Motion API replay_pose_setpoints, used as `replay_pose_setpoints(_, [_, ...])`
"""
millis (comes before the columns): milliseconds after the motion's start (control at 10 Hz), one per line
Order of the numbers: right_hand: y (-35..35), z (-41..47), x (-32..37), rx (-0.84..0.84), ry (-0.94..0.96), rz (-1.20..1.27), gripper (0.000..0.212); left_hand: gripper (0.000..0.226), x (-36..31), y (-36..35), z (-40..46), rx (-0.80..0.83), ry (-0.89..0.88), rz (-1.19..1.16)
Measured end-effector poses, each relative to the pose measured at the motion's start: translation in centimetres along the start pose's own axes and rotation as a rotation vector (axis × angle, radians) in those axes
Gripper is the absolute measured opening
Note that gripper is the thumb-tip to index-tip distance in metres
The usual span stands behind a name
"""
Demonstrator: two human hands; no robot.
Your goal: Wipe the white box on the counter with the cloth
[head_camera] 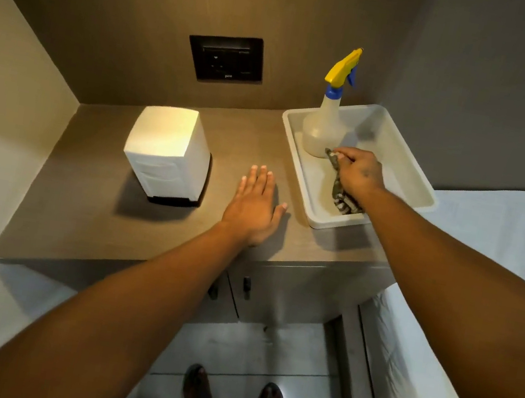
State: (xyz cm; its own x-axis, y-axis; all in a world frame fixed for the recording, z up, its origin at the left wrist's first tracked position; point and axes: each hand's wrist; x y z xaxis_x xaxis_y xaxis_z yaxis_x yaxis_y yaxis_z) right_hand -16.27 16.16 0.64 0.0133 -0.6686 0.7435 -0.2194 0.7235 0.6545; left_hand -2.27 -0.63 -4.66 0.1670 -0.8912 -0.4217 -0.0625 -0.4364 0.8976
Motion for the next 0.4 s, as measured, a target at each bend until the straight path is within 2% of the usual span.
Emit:
replay_pose_setpoints(100, [-1.6, 0.4, -0.7, 0.055, 0.034, -0.131, 0.029, 0.078, 0.0, -1.2, 0.3, -0.02, 0.052, 0.006])
replay_pose_setpoints(200, [-2.5, 0.7, -1.0, 0.182, 0.087, -0.425, 0.041, 0.079, -0.4, -1.6, 0.4, -0.03, 0.08, 0.041])
replay_pose_setpoints(300, [-3.2, 1.1, -1.4, 0.262, 0.145, -0.579, 0.05, 0.078, -0.3, -1.6, 0.5, -0.018, 0.095, 0.046])
replay_pose_setpoints(400, [-2.5, 1.4, -1.4, 0.253, 0.184, -0.672, 0.056, 0.078, -1.0, -1.3, 0.3, -0.038, 0.102, 0.024])
Point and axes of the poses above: each hand's wrist, its own z-axis towards the middle knuckle, its own y-axis out of the back of the hand, x = y × z, and after that the axes turned 7 degrees about -z, right-handed
